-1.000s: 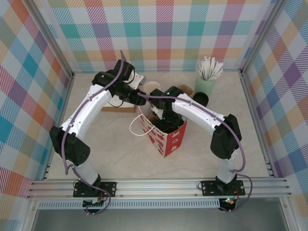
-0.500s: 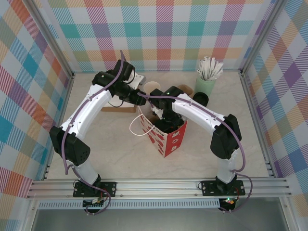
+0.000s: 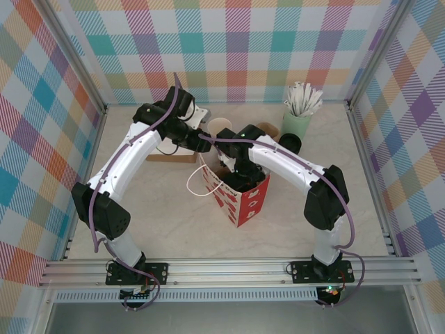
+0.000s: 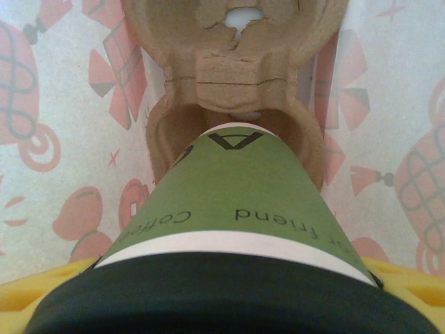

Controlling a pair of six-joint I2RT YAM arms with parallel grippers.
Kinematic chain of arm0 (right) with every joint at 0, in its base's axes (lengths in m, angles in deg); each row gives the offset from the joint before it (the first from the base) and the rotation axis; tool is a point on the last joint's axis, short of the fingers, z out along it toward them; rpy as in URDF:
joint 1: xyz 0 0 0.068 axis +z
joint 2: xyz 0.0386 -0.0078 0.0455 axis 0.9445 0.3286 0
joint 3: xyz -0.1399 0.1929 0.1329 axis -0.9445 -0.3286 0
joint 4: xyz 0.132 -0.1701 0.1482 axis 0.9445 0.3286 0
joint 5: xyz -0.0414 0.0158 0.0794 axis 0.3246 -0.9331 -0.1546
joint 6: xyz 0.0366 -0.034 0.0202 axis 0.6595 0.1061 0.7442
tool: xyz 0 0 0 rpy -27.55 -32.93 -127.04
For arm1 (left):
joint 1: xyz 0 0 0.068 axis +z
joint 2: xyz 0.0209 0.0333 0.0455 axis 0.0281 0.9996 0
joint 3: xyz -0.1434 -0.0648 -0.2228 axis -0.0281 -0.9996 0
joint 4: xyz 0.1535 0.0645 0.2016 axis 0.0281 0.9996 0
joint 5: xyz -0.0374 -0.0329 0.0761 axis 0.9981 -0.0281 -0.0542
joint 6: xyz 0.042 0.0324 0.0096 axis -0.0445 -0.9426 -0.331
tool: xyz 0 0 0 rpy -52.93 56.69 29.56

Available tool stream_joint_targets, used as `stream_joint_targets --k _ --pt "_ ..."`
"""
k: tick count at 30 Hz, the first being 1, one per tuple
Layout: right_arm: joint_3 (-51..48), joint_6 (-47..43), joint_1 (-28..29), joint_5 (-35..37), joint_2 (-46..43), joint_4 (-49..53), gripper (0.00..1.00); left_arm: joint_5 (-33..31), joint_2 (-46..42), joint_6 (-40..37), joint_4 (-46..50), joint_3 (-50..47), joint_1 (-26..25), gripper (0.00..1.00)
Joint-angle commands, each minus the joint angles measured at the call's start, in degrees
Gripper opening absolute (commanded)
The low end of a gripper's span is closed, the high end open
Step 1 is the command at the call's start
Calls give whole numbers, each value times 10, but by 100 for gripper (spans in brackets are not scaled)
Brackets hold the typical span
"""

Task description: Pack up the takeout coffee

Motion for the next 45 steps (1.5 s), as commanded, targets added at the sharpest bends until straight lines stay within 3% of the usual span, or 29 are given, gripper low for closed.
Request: stream_joint_targets --k 1,45 --pt "-15 -6 -2 -12 10 -14 79 13 0 -3 -1 3 4 46" --pt "-94 -14 -6 -18 31 -81 79 11 2 -2 -1 3 4 46"
